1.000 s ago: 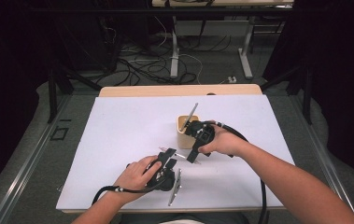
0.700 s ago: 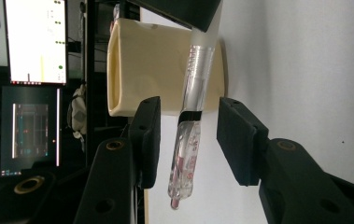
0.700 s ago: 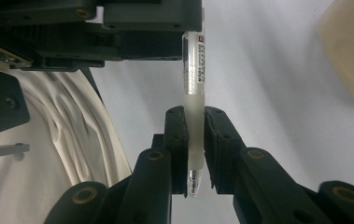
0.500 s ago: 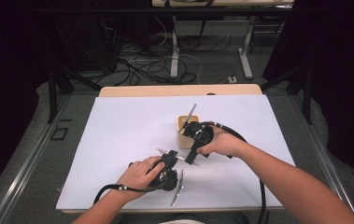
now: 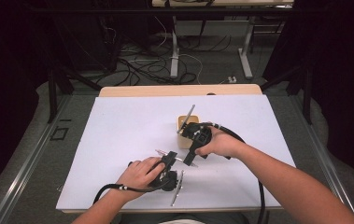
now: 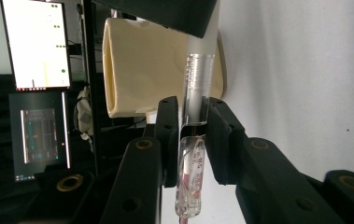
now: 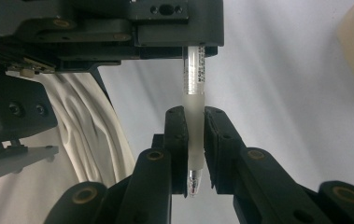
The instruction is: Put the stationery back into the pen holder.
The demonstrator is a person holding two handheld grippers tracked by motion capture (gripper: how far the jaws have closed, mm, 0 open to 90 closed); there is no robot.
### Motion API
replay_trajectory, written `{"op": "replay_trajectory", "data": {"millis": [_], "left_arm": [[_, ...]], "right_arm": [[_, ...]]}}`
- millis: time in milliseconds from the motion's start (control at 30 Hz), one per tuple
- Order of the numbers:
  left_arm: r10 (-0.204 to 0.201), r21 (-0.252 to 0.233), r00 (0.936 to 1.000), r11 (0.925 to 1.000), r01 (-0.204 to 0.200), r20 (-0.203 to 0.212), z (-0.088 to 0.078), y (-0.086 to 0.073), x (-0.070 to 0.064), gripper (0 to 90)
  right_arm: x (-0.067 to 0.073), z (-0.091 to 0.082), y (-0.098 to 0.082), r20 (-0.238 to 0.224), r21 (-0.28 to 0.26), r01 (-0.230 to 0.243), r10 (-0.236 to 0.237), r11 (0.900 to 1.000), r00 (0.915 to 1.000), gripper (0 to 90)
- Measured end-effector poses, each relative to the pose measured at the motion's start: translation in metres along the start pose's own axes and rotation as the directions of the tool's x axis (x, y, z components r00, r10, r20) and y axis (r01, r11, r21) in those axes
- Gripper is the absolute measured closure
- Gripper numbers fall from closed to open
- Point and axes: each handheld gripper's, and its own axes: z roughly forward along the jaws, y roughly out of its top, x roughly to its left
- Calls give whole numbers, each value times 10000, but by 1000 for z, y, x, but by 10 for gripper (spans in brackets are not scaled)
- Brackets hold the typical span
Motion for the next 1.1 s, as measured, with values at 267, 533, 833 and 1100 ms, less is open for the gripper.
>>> {"op": "replay_trajectory", "data": {"millis": [267, 533, 833, 1100], "left_arm": [[-71, 148, 9999, 9999, 69, 148, 0, 1, 0, 790], [-188, 154, 9996, 9997, 185, 193, 0, 1, -1, 791], [201, 733, 9986, 9970, -237, 491, 0, -1, 2, 792], [-575, 499, 9977, 9972, 557, 350, 4, -7, 0, 792]], "right_arm": [[-1, 0, 0, -39, -43, -54, 53, 10000, 10000, 803], [0, 1, 0, 18, -178, -56, 57, 9998, 10000, 802], [2, 1, -1, 83, -194, 142, -140, 9997, 9999, 737], [2, 3, -7, 452, -307, 325, -311, 9990, 9985, 608]]}}
